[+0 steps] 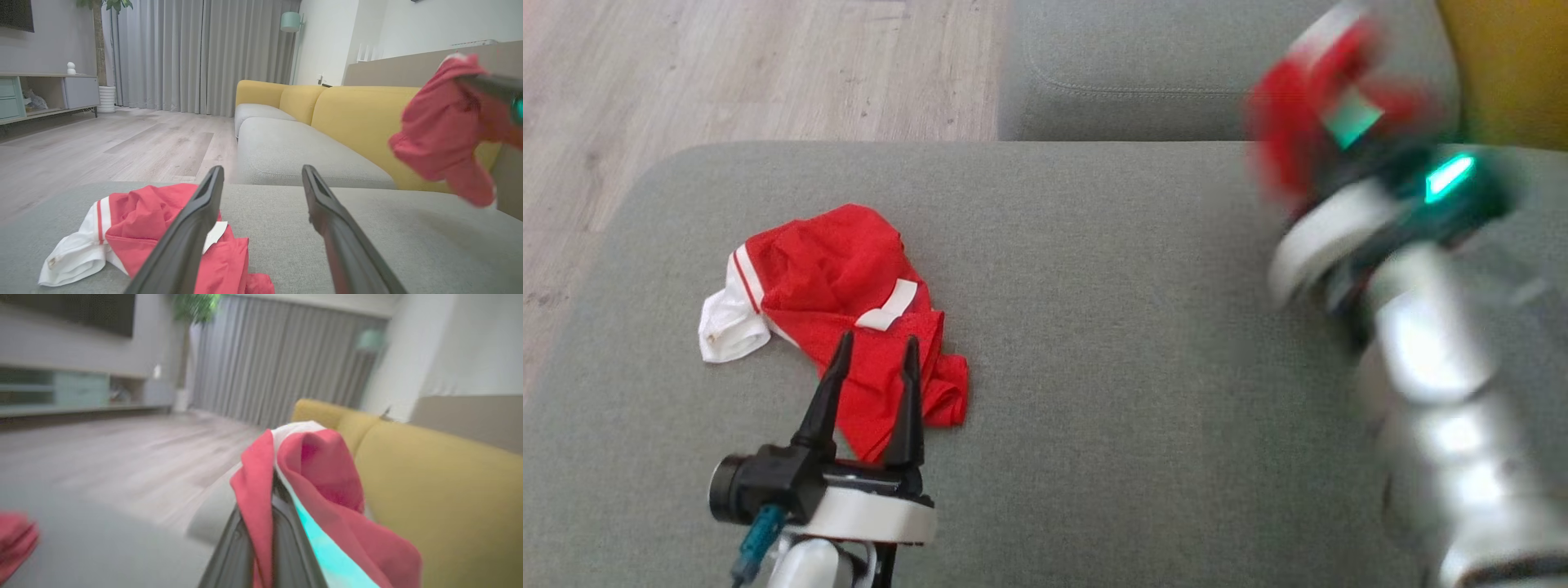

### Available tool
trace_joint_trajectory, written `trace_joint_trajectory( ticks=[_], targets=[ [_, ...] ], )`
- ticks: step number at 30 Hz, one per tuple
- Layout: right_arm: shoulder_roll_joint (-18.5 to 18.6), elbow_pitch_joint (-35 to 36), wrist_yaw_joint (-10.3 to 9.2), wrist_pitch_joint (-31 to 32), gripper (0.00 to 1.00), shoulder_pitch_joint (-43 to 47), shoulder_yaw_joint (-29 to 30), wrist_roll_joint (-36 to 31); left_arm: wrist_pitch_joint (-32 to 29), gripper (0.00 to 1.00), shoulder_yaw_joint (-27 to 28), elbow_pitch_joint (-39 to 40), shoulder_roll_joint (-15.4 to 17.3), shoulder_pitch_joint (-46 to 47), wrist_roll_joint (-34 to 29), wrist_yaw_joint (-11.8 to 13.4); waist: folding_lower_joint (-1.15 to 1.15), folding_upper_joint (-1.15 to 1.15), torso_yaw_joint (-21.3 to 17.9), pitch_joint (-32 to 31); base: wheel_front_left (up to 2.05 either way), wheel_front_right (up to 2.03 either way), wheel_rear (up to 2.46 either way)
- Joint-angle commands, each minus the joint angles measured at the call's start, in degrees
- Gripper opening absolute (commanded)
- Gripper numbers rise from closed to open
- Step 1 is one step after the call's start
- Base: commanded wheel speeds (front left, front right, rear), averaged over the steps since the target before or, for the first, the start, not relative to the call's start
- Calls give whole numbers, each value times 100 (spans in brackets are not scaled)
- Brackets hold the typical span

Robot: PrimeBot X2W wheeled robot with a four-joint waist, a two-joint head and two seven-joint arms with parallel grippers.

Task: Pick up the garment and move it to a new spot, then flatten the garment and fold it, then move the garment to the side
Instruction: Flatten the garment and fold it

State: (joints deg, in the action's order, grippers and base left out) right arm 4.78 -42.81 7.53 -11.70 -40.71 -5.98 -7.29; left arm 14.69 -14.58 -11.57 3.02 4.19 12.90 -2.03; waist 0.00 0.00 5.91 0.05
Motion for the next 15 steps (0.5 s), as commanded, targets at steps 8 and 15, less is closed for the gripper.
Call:
trace_joint_trajectory(
  ticks=[8, 15],
  targets=[
    [-187, -732, -4, 368, 10, 1309, -2679, 782, 30, 100, 147, 176, 119, 395, 22, -101, 0, 0, 184, 199, 0, 0, 0],
    [-189, -493, -4, 304, 100, 1356, -3483, 1671, 30, 100, 162, 157, 120, 459, 39, -78, 0, 0, 178, 263, 0, 0, 0]
  ],
)
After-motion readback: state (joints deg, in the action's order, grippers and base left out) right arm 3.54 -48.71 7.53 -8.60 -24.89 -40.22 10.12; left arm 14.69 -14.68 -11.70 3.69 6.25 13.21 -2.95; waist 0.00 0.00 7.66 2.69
